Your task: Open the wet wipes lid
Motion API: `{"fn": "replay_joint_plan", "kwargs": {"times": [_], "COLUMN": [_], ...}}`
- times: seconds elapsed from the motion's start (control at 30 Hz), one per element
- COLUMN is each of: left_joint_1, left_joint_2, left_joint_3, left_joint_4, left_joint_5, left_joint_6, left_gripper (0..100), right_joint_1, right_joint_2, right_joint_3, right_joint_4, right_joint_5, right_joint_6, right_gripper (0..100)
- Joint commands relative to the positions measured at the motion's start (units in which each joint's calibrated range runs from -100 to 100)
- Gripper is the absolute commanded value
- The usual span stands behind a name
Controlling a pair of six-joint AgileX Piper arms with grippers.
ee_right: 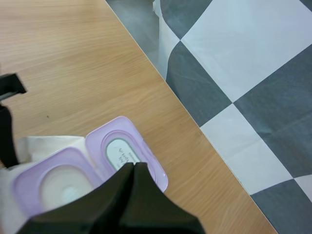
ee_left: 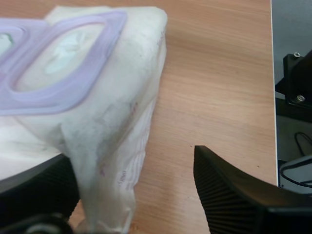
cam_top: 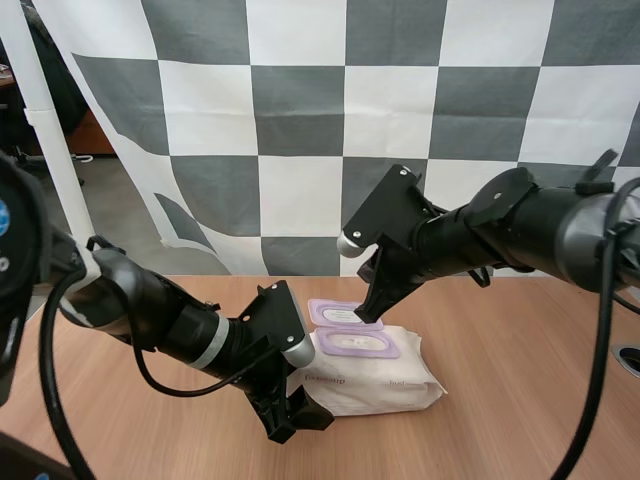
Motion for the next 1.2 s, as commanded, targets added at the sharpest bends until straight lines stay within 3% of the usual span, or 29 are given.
{"fn": "replay_joint_plan", "kwargs": {"times": [0.0, 0.1, 0.23, 0.3, 0.37, 0.47, 0.57, 0.77, 1.03, 1.17], "left_joint_1": [1.51, 5.00, 9.67, 11.23, 11.85, 11.85, 11.85, 10.69, 6.18, 5.91], "left_joint_2": [-8.19, -17.80, -28.94, -34.16, -39.56, -45.82, -50.95, -55.06, -59.99, -64.18], "left_joint_3": [-1.70, -4.80, -9.99, -11.23, -11.43, -11.43, -11.43, -11.27, -9.17, -8.52], "left_joint_4": [0.11, -0.13, -0.56, -0.03, 0.03, -1.22, -3.96, -6.44, -6.47, -6.19], "left_joint_5": [6.18, 17.85, 17.85, 17.85, 17.85, 17.85, 17.85, 17.85, 17.85, 17.85], "left_joint_6": [0.76, -0.64, -5.27, -5.77, -5.87, -7.12, -8.53, -12.46, -16.04, -20.72], "left_gripper": [100, 100, 100, 100, 96, 61, 0, 0, 0, 0], "right_joint_1": [-0.03, -0.03, -0.03, -0.03, 0.03, 0.03, 0.03, 0.03, 0.03, 0.03], "right_joint_2": [-36.00, -42.13, -45.10, -45.31, -45.31, -45.31, -45.31, -45.43, -50.06, -52.85], "right_joint_3": [-0.07, -0.07, -0.07, -0.07, -0.17, -0.17, -0.17, -0.17, 4.82, 10.74], "right_joint_4": [-26.72, -26.10, -26.23, -26.00, -25.57, -25.49, -25.77, -26.57, -22.94, -21.07], "right_joint_5": [2.81, 3.94, 5.13, 5.13, 5.13, 3.37, 1.39, -0.20, -6.32, -10.38], "right_joint_6": [27.12, 29.47, 35.55, 37.30, 38.00, 39.39, 39.52, 39.52, 39.62, 39.62], "right_gripper": [0, 0, 0, 0, 0, 0, 0, 0, 0, 0]}}
